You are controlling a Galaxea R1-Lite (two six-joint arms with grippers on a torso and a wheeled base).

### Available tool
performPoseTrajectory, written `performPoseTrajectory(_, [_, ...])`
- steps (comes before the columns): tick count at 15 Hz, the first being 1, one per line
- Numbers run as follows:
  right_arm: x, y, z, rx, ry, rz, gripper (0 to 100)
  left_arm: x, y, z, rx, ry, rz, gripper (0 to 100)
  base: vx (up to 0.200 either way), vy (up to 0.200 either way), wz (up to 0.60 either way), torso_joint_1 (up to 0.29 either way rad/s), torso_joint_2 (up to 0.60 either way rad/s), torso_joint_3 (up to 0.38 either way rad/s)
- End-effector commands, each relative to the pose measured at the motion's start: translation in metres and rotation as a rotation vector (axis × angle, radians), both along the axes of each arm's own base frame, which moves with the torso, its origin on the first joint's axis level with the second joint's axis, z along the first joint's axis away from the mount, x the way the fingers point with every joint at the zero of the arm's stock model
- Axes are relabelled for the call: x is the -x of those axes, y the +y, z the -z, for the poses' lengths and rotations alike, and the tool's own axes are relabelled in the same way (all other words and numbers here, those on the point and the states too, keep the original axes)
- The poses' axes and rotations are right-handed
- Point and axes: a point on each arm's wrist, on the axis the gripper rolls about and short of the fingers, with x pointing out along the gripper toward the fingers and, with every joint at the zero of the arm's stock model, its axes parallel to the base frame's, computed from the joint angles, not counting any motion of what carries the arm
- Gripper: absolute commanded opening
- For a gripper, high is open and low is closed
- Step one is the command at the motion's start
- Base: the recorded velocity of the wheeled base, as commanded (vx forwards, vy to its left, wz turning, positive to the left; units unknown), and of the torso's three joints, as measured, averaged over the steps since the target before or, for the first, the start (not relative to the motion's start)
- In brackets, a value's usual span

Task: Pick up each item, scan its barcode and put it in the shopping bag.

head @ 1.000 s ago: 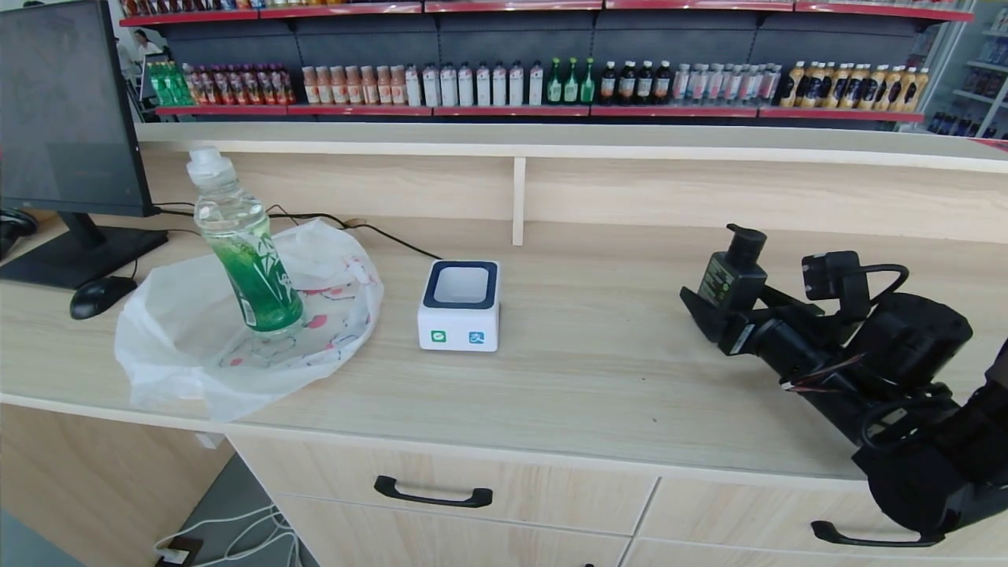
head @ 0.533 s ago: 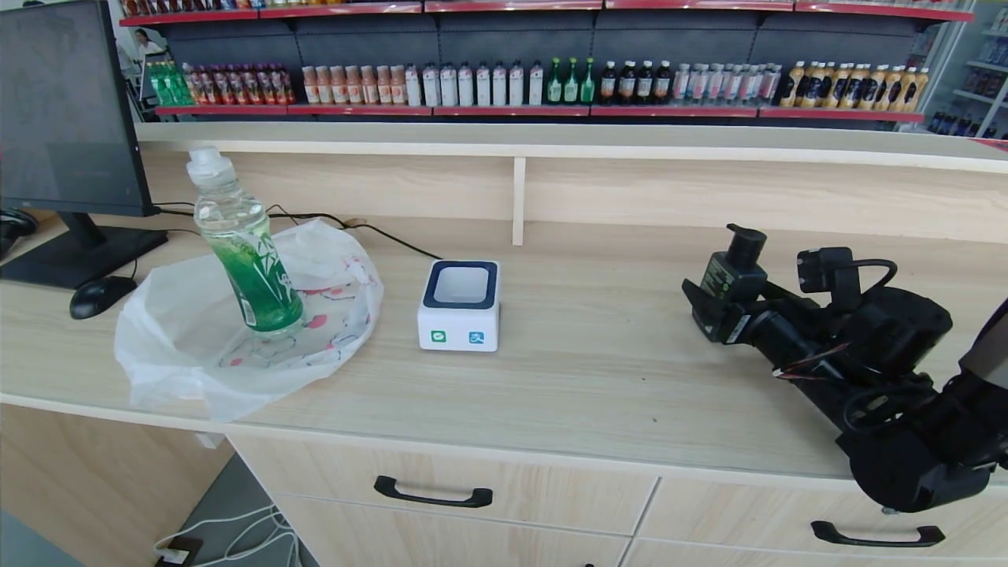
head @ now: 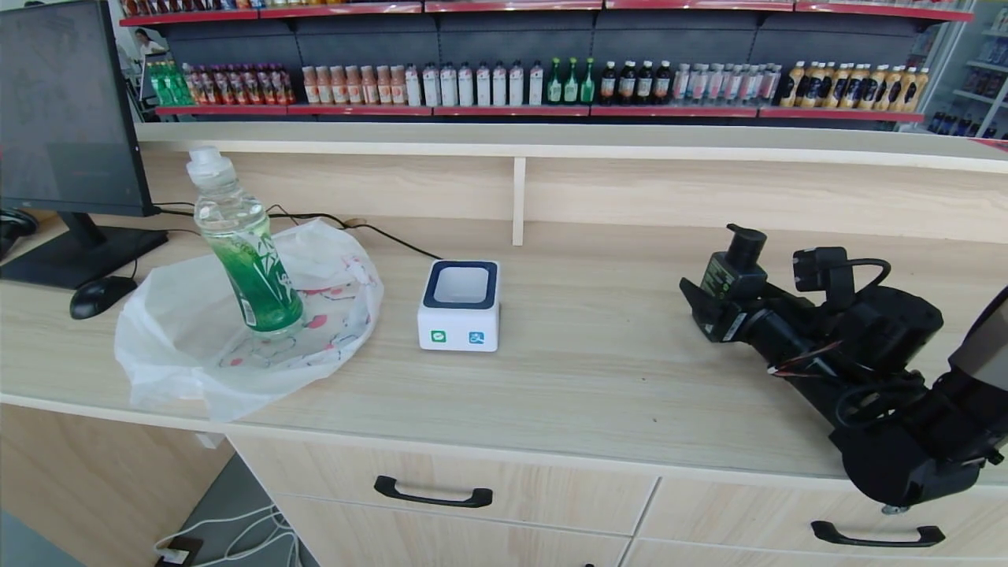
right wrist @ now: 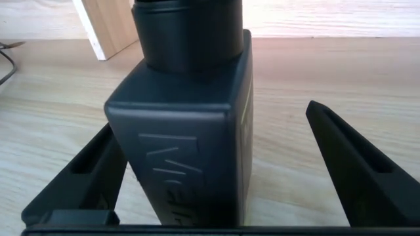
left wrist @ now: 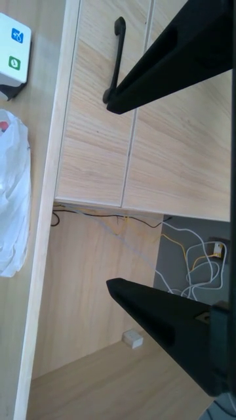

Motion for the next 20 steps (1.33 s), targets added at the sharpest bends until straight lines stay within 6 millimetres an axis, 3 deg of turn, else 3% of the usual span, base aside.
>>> performPoseTrajectory(1, [0.001,0.001,0.001,0.0,0.003,-0.003,100,0.0,0.0,0.0,0.0,0.0,0.0,100,0.0,0.0,0.0,0.0,0.0,0.0])
performPoseTrajectory(2, [0.0,0.0,-0.001,-0.001,-0.004,-0.001,0,0.0,0.0,0.0,0.0,0.0,0.0,100,0.0,0.0,0.0,0.0,0.0,0.0])
performPoseTrajectory(10, [0.007,-0.001,-0.025,-0.015,-0.077,-0.002,0,0.0,0.0,0.0,0.0,0.0,0.0,100,0.0,0.0,0.0,0.0,0.0,0.0])
performPoseTrajectory(18, [0.062,-0.002,-0.05,0.02,-0.113,-0.063,0,0.0,0.0,0.0,-0.001,0.0,0.0,100,0.0,0.0,0.0,0.0,0.0,0.0])
performPoseTrajectory(20, [0.067,-0.001,-0.05,0.022,-0.11,-0.068,0,0.0,0.0,0.0,-0.001,0.0,0.0,100,0.0,0.0,0.0,0.0,0.0,0.0])
